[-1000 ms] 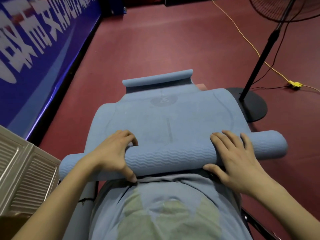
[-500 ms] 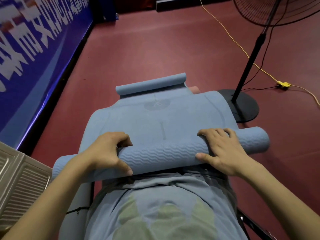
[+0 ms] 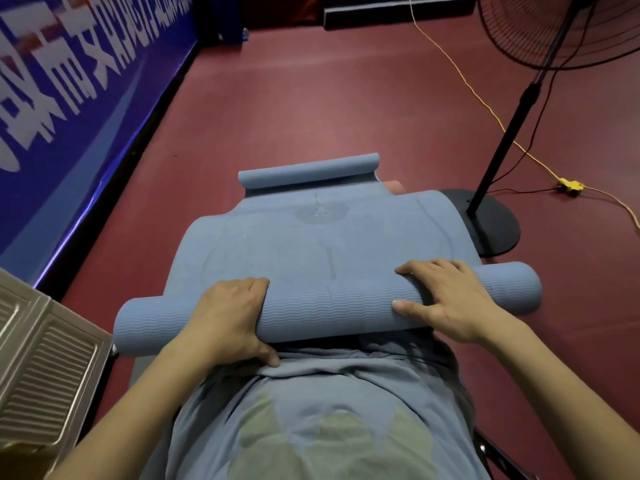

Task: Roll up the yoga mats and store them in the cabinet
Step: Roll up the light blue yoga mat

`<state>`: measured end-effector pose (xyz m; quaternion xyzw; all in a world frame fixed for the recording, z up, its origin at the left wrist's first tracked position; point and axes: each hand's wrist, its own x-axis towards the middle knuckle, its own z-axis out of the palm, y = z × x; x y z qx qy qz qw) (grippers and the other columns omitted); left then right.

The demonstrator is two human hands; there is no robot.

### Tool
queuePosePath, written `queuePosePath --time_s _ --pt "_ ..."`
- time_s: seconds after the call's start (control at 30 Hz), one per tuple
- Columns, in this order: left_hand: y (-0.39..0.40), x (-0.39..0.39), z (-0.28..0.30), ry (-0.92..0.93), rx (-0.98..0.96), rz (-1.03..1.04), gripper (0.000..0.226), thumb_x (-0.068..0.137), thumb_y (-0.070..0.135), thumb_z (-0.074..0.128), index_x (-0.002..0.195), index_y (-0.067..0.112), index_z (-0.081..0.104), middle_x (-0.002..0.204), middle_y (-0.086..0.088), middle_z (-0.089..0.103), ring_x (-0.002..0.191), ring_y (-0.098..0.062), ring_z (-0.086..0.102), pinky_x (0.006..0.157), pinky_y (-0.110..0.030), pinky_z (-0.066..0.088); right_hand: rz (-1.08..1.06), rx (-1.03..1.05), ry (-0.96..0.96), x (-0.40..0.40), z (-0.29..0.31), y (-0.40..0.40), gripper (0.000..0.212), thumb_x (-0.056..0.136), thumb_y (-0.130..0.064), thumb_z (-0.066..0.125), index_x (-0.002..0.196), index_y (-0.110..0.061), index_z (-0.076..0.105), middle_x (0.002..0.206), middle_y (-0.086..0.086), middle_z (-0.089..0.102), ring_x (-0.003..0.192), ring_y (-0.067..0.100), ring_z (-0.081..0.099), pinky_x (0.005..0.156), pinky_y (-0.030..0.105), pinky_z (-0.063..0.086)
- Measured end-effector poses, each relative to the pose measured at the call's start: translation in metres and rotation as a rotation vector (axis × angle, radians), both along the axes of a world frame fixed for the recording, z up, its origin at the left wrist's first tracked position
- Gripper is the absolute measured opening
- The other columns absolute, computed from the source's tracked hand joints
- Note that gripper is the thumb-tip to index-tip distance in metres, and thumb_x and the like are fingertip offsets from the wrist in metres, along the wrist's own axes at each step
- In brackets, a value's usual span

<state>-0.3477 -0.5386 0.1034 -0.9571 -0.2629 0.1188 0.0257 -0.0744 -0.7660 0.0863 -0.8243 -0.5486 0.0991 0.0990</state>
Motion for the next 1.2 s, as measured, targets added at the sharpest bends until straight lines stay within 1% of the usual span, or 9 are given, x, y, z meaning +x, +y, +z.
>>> queuePosePath --time_s 0.23,0.37,0.5,0.63,0.73,0.83,0.9,1.07,1.2 --pt "0.011 0.001 0.002 -0.041 0.013 -0.036 0.089 0.045 0.086 0.066 0.113 0.031 0.051 0.111 0.010 0.067 0.100 -0.020 0.065 0.074 -0.036 0.046 0.006 -0.039 0.015 0.006 0.015 0.012 0.079 0.068 -0.087 0.032 0.127 -0.038 0.052 0.098 -0.006 0.063 0.091 0.019 0.056 0.079 0.039 0.040" --pt "0.007 0.001 0.019 -0.001 0.026 -0.040 0.075 0.045 0.081 0.066 0.100 0.031 0.054 0.096 0.009 0.069 0.091 -0.020 0.066 0.064 -0.034 0.040 0.008 -0.055 0.041 0.004 0.019 0.009 0.073 0.068 -0.087 0.035 0.121 -0.039 0.051 0.092 -0.003 0.060 0.086 0.023 0.057 0.078 0.043 0.048" --pt "-0.009 -0.009 0.031 0.052 -0.049 -0.028 0.067 0.040 0.075 0.068 0.089 0.030 0.057 0.077 0.008 0.061 0.075 -0.017 0.062 0.063 -0.032 0.048 0.035 -0.094 0.118 -0.004 0.017 -0.012 0.061 0.074 -0.084 0.033 0.113 -0.041 0.049 0.096 -0.008 0.066 0.087 0.017 0.060 0.081 0.044 0.049" --pt "-0.017 -0.014 0.030 0.067 -0.078 -0.015 0.064 0.041 0.071 0.067 0.088 0.029 0.055 0.077 0.008 0.059 0.075 -0.017 0.060 0.064 -0.033 0.048 0.024 -0.076 0.030 -0.013 0.011 -0.024 0.068 0.079 -0.084 0.023 0.124 -0.040 0.050 0.097 -0.013 0.062 0.088 0.014 0.057 0.079 0.039 0.045" --pt "-0.013 -0.007 0.029 0.045 -0.116 0.006 0.065 0.040 0.070 0.068 0.090 0.029 0.058 0.080 0.008 0.062 0.078 -0.016 0.061 0.067 -0.033 0.051 0.012 0.026 -0.105 -0.019 -0.003 -0.025 0.065 0.091 -0.073 0.019 0.130 -0.033 0.051 0.113 -0.012 0.062 0.105 0.017 0.056 0.090 0.037 0.037" --pt "-0.007 0.001 0.029 0.027 -0.186 0.029 0.065 0.039 0.068 0.071 0.090 0.029 0.060 0.081 0.011 0.063 0.079 -0.014 0.061 0.068 -0.033 0.053 -0.024 0.248 -0.195 -0.030 -0.017 -0.027 0.048 0.100 -0.054 0.029 0.125 -0.025 0.057 0.116 -0.009 0.064 0.111 0.022 0.058 0.098 0.042 0.037" --pt "-0.002 0.006 0.029 0.036 -0.221 0.043 0.068 0.039 0.069 0.075 0.093 0.029 0.062 0.085 0.012 0.065 0.081 -0.013 0.062 0.072 -0.035 0.056 -0.050 0.279 -0.230 -0.037 -0.023 -0.026 0.047 0.103 -0.050 0.027 0.127 -0.023 0.057 0.124 -0.008 0.063 0.119 0.023 0.055 0.104 0.046 0.037" --pt "0.008 0.011 0.025 0.040 -0.279 0.056 0.080 0.037 0.077 0.079 0.100 0.030 0.064 0.096 0.013 0.064 0.091 -0.014 0.061 0.080 -0.038 0.055 -0.114 0.183 -0.256 -0.039 -0.027 -0.015 0.061 0.100 -0.060 0.025 0.132 -0.020 0.057 0.133 -0.005 0.061 0.125 0.023 0.052 0.111 0.051 0.032" --pt "0.007 0.000 0.013 -0.127 -0.139 -0.035 0.092 0.038 0.082 0.074 0.114 0.037 0.049 0.105 0.014 0.040 0.100 -0.012 0.036 0.089 -0.032 0.037 -0.098 0.114 -0.237 -0.033 -0.023 -0.003 0.071 0.097 -0.067 0.013 0.136 -0.023 0.054 0.134 -0.008 0.059 0.127 0.018 0.049 0.113 0.047 0.028"
